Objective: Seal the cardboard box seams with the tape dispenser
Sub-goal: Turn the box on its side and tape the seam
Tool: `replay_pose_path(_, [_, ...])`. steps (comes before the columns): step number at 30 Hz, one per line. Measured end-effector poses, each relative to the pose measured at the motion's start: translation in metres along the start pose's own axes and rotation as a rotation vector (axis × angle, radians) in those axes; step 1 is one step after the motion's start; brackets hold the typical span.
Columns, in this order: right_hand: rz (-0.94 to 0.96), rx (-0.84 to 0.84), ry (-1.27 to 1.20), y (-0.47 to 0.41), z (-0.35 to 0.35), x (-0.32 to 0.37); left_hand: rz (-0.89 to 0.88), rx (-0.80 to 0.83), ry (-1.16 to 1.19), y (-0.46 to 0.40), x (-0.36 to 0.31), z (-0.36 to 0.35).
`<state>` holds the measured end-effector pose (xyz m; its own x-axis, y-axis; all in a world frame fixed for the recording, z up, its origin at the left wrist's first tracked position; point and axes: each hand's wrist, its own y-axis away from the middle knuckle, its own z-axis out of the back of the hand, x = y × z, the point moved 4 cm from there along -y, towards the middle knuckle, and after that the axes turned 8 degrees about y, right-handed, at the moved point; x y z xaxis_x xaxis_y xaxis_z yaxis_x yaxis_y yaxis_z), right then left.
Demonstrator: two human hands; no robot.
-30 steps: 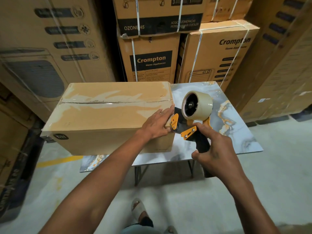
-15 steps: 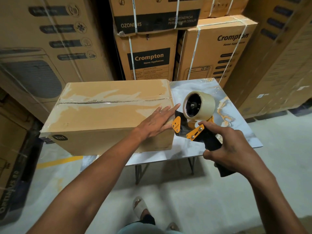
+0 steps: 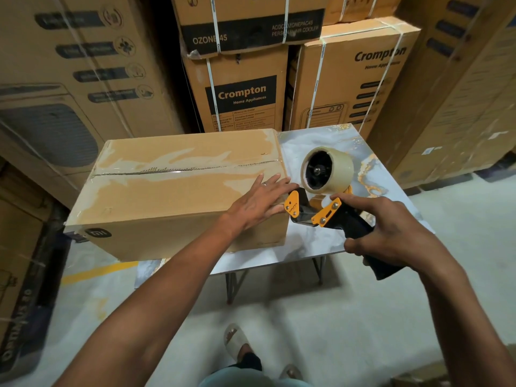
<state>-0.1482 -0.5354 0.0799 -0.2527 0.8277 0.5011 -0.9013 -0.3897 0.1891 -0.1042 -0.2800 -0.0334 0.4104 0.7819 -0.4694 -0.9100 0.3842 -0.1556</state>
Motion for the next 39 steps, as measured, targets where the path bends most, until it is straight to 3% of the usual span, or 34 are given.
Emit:
replay_pose_path(20, [0.004,0.029,-0.047,0.002,0.000,-0.007,-0.034,0.034,-0.360,-0.001,-0.003,-0.012])
replay_pose_path(25, [-0.106,0.003,-0.195,0.006,-0.003,-0.035,0.000,0.000,-0.201,0.002,-0.002,-0.010])
replay_pose_path(33, [-0.301,-0.117,-0.549,-0.026,-0.048,-0.095,-0.034,0.054,-0.344,0.000,0.000,-0.010])
replay_pose_path(39, [-0.344,-0.169,-0.789,-0.054,-0.075,-0.112,-0.112,-0.010,-0.420,0.000,-0.004,-0.009])
